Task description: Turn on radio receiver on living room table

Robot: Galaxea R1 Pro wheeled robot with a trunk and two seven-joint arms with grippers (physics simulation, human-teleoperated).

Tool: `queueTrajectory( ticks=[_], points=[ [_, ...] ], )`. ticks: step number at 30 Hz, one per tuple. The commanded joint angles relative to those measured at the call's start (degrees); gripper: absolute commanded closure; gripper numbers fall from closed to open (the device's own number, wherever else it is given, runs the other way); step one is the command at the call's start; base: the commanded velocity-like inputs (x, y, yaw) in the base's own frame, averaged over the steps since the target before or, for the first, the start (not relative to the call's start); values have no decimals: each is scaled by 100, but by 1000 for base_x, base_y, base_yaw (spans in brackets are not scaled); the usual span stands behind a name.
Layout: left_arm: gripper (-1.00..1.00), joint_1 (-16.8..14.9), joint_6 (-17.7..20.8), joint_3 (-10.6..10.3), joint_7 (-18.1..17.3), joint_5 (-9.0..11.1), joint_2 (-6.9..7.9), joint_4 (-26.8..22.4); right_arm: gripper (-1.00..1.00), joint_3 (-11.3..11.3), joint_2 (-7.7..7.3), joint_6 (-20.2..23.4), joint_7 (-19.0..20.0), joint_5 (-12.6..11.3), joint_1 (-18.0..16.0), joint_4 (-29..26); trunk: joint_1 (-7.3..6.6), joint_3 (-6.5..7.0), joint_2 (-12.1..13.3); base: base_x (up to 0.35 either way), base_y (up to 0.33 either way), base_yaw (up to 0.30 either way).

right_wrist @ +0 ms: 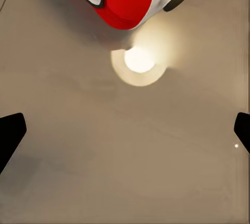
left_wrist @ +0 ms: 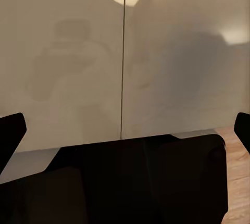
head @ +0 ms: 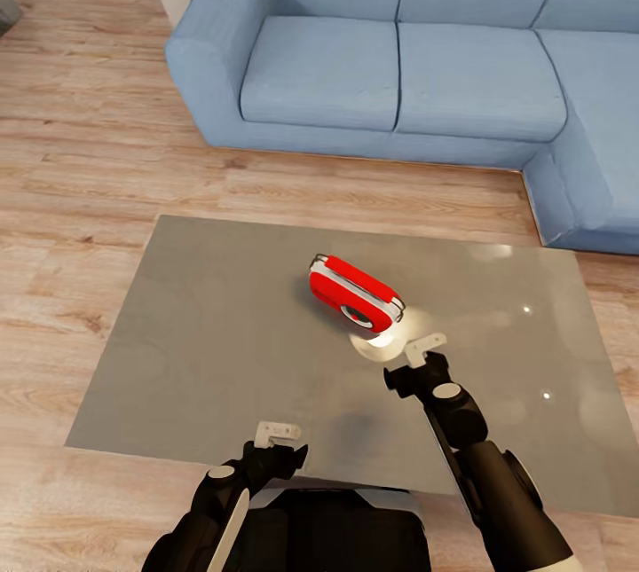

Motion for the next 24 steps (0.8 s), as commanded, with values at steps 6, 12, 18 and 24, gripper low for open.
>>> queueTrajectory(
  ticks=[6,12,18,24],
  points=[
    [-100,0,-3,0,-1,-4,0,-3,-100,-14,-1,-7,-22,0,0,-35,0,-1,0,0,0,5],
    [-100,0,-3,0,-1,-8,0,-6,-100,-17,18,-16,-108,0,0,-39,0,-1,0,0,0,-49],
    [-100,0,-3,0,-1,-9,0,-9,-100,-17,30,-17,-252,0,0,-39,0,-1,0,0,0,-182],
    [-100,0,-8,0,-1,-8,0,-9,-100,-16,32,-14,-274,-6,0,-93,0,-2,0,0,0,-62]
  ],
)
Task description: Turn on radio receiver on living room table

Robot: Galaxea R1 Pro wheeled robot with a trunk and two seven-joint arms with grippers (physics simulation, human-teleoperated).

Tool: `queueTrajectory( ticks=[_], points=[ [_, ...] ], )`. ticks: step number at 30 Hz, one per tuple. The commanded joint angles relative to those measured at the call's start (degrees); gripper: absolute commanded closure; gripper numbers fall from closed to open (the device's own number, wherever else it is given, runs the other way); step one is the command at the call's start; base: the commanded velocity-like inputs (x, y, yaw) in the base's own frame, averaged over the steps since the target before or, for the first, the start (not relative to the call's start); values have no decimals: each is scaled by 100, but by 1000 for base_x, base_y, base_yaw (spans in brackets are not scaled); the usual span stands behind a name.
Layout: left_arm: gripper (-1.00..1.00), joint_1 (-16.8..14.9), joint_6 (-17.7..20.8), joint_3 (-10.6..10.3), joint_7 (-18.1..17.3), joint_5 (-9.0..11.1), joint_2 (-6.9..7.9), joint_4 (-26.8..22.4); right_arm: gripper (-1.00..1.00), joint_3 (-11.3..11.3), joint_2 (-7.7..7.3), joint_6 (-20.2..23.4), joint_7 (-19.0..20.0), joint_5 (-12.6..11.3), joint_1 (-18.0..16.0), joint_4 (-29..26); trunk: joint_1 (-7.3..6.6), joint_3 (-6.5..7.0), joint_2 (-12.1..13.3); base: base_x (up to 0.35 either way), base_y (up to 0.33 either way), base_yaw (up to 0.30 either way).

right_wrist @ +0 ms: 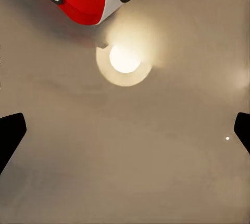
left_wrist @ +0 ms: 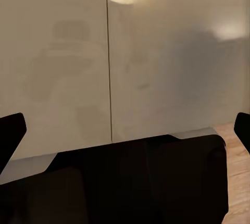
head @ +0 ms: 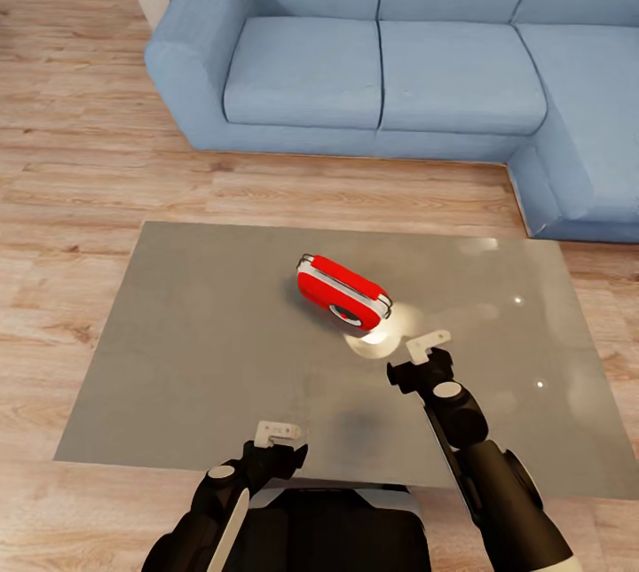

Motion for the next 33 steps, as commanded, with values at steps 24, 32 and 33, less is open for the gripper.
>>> queueTrajectory(
  ticks=[24,32,33],
  points=[
    [-100,0,-4,0,0,6,0,-9,-100,38,-37,0,43,5,0,-93,0,-163,0,0,0,123],
    [-100,0,-4,0,0,8,0,-9,-100,9,-24,-15,-6,5,0,-109,0,-190,0,0,0,15],
    [-100,0,-4,0,0,5,0,-9,-100,4,-16,-33,-17,5,0,-115,0,-198,0,0,0,2]
  ],
)
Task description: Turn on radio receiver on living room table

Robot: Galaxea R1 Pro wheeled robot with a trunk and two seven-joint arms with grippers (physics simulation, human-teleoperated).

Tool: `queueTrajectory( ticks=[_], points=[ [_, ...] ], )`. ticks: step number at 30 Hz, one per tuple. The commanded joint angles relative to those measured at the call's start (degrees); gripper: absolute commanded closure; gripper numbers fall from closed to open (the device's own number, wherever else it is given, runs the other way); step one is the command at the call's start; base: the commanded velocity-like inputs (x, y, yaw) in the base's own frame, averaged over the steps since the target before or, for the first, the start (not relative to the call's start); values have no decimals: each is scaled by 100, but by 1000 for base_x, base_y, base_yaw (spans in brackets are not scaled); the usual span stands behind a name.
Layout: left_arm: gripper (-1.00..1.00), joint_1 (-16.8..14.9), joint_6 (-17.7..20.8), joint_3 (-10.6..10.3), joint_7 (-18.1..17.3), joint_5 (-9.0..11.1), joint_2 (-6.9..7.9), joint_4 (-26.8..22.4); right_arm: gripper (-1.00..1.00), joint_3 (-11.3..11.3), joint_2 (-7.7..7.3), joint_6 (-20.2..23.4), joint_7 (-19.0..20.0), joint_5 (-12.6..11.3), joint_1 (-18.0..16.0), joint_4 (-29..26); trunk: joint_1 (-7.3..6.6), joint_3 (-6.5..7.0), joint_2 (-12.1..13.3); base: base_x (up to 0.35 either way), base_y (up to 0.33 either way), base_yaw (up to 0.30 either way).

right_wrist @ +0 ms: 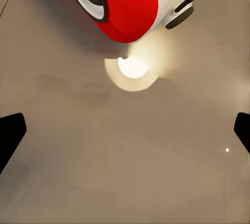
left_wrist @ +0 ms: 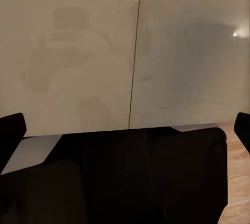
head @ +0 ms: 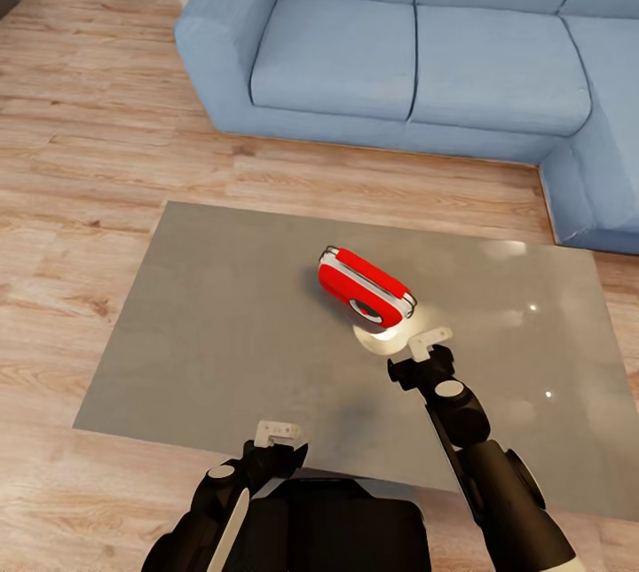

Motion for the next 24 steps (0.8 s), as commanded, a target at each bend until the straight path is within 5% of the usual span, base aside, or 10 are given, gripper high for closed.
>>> queueTrajectory(
  ticks=[1,24],
  points=[
    [-100,0,0,0,0,0,0,0,-100,-2,3,-27,-5,0,0,-3,0,-9,0,0,0,1],
    [-100,0,0,0,0,-3,0,0,-100,-6,1,-286,6,-2,0,-7,0,-221,0,0,0,0]
  ],
)
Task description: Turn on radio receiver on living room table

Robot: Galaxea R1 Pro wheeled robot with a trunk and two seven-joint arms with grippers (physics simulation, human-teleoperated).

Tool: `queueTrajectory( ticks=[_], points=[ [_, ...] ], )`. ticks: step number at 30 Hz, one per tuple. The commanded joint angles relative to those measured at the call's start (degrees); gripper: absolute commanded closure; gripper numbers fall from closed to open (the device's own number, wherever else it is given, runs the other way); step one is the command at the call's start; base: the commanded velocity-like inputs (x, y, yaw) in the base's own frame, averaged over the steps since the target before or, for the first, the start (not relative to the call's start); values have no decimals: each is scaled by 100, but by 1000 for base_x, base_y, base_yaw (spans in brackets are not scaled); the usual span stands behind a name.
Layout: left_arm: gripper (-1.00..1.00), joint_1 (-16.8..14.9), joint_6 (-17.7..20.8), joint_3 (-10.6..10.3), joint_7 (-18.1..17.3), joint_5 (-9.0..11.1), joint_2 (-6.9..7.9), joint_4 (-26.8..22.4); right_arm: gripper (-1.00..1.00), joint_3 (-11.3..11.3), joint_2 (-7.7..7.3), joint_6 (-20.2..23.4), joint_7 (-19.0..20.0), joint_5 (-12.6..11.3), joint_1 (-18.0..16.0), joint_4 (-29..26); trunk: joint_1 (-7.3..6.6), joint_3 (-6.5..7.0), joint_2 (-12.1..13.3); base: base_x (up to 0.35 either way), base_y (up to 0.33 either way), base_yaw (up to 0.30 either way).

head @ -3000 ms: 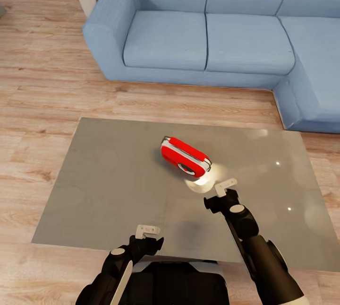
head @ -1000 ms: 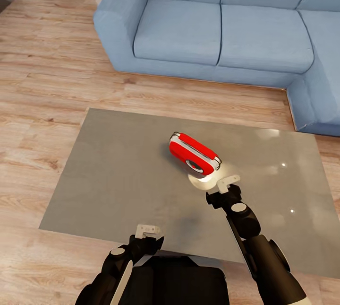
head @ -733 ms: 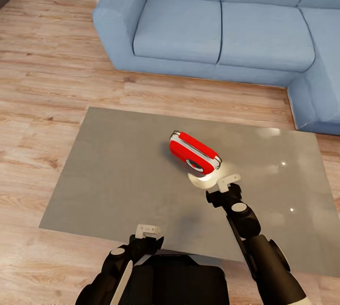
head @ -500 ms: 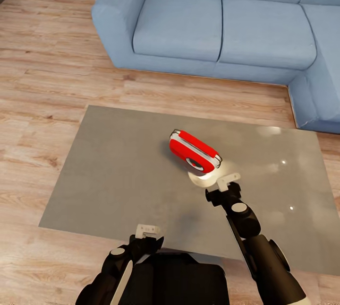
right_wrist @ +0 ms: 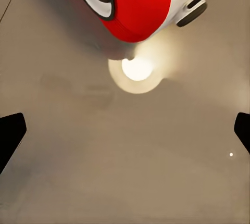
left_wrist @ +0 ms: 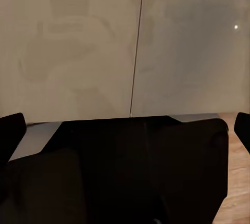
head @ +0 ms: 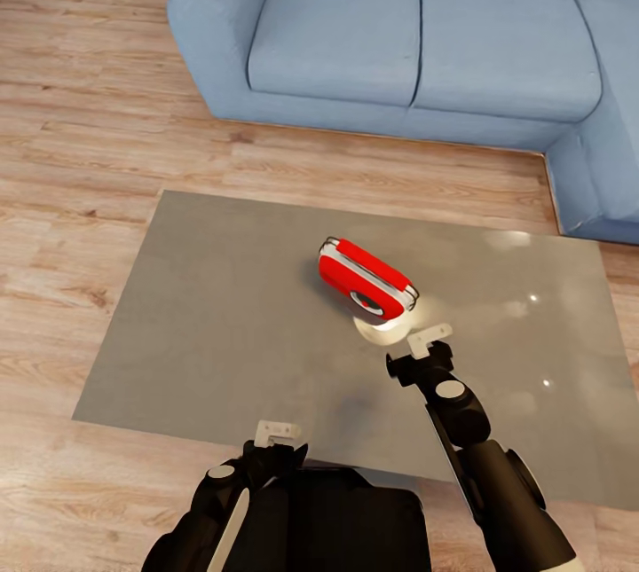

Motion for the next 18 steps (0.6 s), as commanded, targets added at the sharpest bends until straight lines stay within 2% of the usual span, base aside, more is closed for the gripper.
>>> queueTrajectory(
  ticks=[1,9,15,18],
  points=[
    [-100,0,0,0,0,-1,0,-2,-100,0,-2,-1,0,1,0,-5,0,-10,0,0,0,0],
    [-100,0,-1,0,0,-2,0,-8,-100,0,-31,14,7,5,0,-133,0,-84,0,0,0,0],
    [-100,0,-8,0,0,1,0,-6,-100,0,-49,38,-6,48,-208,-149,0,-121,0,0,0,0],
    [-100,0,-9,0,0,-1,0,-5,-100,-3,-53,-27,-52,192,-258,-149,0,-124,0,0,0,0]
  ],
)
